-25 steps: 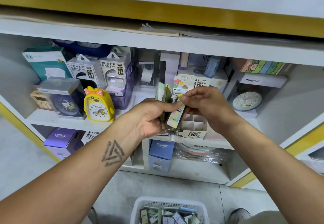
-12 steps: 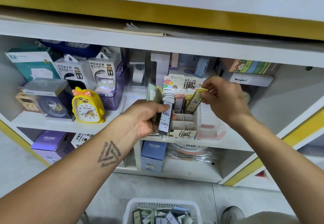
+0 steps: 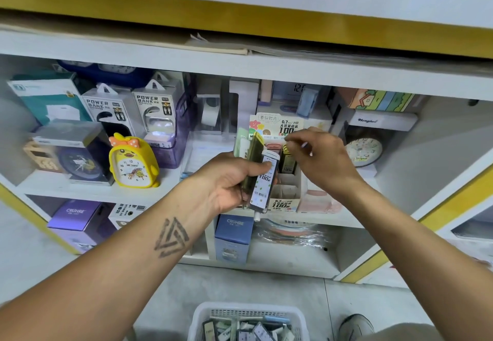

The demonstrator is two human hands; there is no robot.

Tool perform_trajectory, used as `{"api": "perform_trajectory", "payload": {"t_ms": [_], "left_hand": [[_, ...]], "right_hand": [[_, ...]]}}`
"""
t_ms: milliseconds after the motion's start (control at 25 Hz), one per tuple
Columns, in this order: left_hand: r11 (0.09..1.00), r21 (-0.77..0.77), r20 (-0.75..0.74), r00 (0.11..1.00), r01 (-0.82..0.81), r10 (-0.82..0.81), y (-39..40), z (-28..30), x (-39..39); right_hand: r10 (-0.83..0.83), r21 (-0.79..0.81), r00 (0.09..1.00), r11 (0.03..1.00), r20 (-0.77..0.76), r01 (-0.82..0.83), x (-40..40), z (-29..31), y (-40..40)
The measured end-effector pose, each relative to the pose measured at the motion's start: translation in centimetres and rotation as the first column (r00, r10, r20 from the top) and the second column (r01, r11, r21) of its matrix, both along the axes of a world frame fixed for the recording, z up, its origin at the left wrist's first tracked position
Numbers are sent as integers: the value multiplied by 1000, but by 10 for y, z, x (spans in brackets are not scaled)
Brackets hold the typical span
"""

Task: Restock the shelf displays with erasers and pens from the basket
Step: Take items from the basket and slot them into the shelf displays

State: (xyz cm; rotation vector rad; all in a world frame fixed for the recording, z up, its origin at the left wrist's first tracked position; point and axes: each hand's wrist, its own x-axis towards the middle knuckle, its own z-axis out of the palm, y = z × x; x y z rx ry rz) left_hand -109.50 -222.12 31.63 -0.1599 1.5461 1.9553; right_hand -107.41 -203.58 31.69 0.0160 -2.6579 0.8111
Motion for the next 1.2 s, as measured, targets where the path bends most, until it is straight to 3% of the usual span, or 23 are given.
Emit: {"api": "perform_trajectory", "payload": {"t_ms": [80,120,240,360,560,720,800,880,1040,1160,1200], "left_hand": [[1000,4,-9,1000,-1,1,0,1,2],[1000,10,-9,1000,3,-3,0,2,3],[1000,30,17,1000,-2,2,-3,4,3],[998,21,78,996,-55,53,-15,6,-5],[991,-33,95,987,-131,133,-37,9,-15],[991,-13,107,985,-133,134,-42,10,-16],[992,-10,107,986,-125,126,-43,8,-16],[993,-2,105,988,-115,115,-42,7,-15],[997,6,93,993,-78,77,-42,6,-14],[999,23,83,996,-42,40,-40,7,-13],[999,29,78,997,-24,22,-39,7,-12]], "right_hand": [[118,-448,973,894,199,-17,2,6,-12],[180,-564,945,826,271,4,4,7,-17],[214,-681,920,729,328,73,5,8,-21],[138,-718,953,688,269,103,2,11,-16],[-26,-534,998,844,52,50,-3,17,-11],[35,-323,998,945,-57,-52,-6,10,-21],[97,-143,991,984,-92,-109,-7,2,-26],[174,-26,981,984,-88,-176,-9,-7,-29],[279,18,960,960,-18,-279,-11,-20,-34],[253,319,962,925,-102,-209,-13,-26,-34],[212,336,970,928,-117,-163,-14,-24,-35]]}}
